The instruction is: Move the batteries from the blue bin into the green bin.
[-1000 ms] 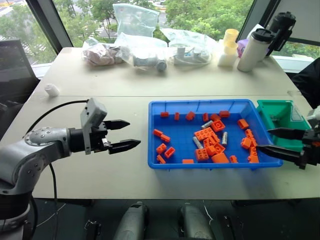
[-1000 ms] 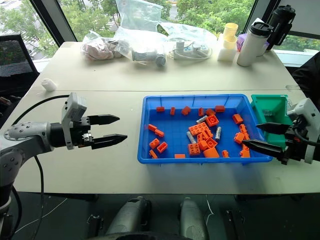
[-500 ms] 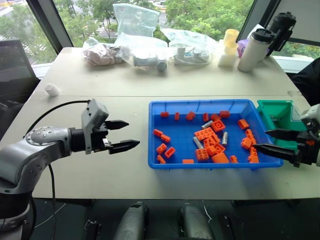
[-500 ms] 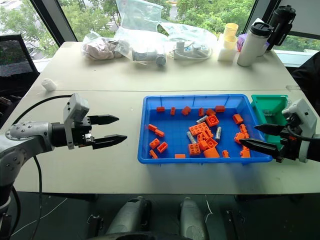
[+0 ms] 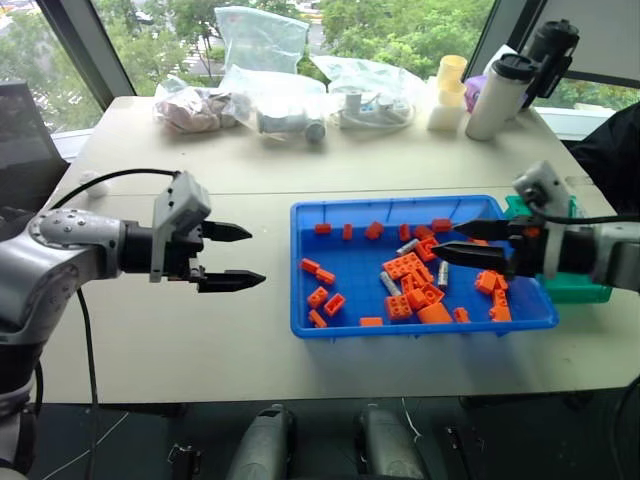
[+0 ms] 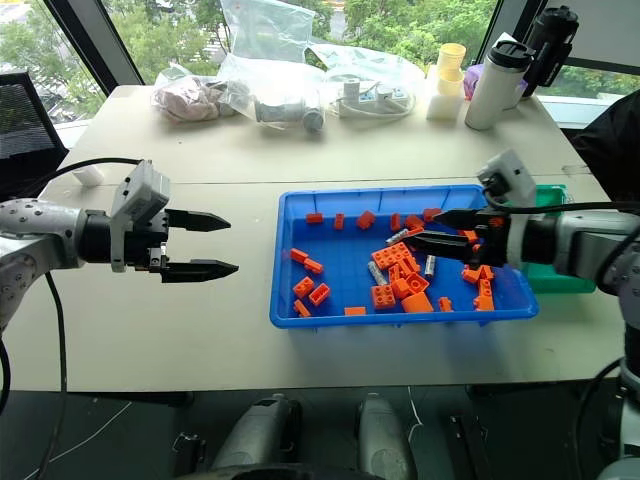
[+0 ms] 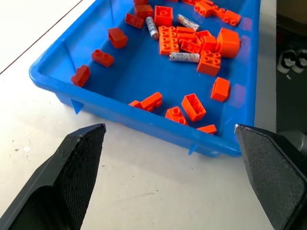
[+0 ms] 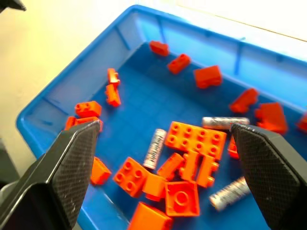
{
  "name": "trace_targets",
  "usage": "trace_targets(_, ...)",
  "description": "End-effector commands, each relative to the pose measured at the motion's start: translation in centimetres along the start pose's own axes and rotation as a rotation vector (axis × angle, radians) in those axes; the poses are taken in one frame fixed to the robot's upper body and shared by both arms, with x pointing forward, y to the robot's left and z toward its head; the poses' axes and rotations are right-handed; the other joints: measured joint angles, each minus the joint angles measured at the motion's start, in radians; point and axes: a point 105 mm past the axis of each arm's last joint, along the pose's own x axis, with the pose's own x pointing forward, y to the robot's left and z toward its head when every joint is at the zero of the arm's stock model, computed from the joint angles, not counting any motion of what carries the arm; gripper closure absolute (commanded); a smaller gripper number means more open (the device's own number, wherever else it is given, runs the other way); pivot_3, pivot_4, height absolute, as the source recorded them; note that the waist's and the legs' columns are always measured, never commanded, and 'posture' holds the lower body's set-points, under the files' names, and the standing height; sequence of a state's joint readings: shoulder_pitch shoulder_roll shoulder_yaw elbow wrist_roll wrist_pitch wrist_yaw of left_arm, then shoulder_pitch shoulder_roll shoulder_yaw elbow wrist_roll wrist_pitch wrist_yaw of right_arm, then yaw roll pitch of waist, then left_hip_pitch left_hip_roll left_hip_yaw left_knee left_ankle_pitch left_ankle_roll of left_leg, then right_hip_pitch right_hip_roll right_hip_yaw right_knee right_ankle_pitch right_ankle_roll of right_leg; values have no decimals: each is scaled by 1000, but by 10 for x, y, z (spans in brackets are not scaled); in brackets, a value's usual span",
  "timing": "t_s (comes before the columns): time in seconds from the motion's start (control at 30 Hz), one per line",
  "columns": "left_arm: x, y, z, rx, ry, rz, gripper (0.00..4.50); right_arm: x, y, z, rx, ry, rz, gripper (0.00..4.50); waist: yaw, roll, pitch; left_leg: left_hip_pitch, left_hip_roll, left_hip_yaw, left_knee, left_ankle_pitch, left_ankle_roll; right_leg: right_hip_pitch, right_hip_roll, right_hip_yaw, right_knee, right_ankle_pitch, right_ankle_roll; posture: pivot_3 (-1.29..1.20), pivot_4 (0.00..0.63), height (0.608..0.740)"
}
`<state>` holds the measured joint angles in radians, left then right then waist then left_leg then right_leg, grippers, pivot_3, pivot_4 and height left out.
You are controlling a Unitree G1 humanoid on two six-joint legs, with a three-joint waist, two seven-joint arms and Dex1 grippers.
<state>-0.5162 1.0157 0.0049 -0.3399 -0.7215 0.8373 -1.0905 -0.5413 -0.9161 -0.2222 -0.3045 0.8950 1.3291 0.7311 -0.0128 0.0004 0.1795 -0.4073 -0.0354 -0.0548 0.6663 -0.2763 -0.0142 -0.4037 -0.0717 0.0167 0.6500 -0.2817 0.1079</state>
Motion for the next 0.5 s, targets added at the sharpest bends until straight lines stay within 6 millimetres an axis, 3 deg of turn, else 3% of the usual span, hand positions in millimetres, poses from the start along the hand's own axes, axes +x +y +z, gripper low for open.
trace_targets(0.03,5,-4,9,60,-1,-46,0,23,3,-5,-10,84,-30,27,0,0,0,-1,0,0,0,0,0,-1,0,0,0,0,0,0,150,740)
trace_targets(0.2,17,-21,12,95,-11,-113,0,51,16,-18,9,209,-6,27,1,0,0,-3,0,0,0,0,0,-3,0,1,1,0,0,0,150,740)
trace_targets(0.3,20,-22,12,79,-32,-99,0,56,21,-26,13,261,0,27,2,0,0,-3,0,-1,0,0,0,-3,0,1,1,0,0,0,150,740)
trace_targets(0.5,28,-22,5,59,-43,-61,0,63,12,-42,36,332,-57,27,0,0,0,-2,0,-1,0,0,0,-4,0,1,2,0,0,0,150,740)
